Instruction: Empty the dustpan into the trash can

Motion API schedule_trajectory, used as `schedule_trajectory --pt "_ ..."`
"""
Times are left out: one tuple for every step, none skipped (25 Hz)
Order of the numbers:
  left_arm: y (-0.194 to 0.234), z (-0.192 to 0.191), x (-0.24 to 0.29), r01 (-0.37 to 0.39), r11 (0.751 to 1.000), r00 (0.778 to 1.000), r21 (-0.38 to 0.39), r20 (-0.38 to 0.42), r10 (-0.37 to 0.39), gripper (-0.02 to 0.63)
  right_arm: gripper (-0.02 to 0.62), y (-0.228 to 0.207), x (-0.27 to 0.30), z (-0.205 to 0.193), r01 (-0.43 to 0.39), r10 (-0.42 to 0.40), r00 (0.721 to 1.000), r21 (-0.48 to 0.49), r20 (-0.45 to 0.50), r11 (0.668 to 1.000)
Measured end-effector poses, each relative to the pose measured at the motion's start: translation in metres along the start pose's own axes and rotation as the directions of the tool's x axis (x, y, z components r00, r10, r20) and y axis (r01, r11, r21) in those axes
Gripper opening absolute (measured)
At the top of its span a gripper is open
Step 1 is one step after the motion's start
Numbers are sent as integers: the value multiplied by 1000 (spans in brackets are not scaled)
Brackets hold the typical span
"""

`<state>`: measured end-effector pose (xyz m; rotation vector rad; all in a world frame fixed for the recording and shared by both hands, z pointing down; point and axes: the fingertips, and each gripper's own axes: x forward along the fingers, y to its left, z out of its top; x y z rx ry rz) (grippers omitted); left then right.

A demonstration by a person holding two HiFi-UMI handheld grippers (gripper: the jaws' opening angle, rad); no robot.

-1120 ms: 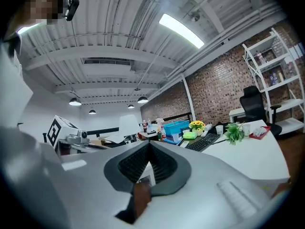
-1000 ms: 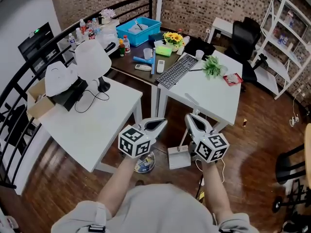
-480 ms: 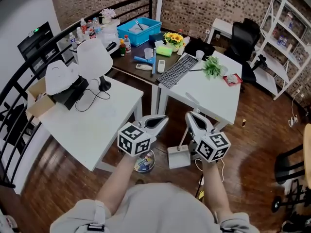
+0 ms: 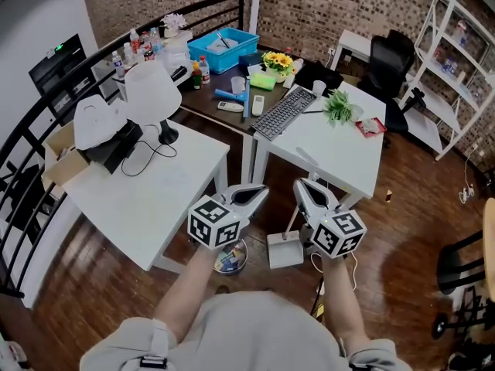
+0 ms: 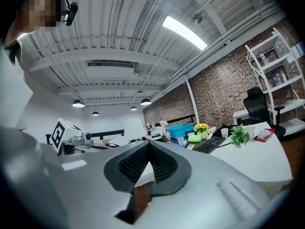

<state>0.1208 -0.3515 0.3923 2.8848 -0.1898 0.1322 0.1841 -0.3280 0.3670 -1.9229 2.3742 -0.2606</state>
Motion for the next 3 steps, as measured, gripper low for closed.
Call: schedule_trajectory --pt "0 0 0 1 1000 1000 0 -1 -1 6 5 0 0 1 0 0 1000 -1 0 1000" --pt "-1 0 0 1 1000 1000 0 -1 -1 6 5 1 0 1 1 -1 1000 -2 0 1000" --pt "-1 0 0 2 1000 1000 -1 -2 -2 6 5 1 0 2 1 -1 1000 -3 0 1000"
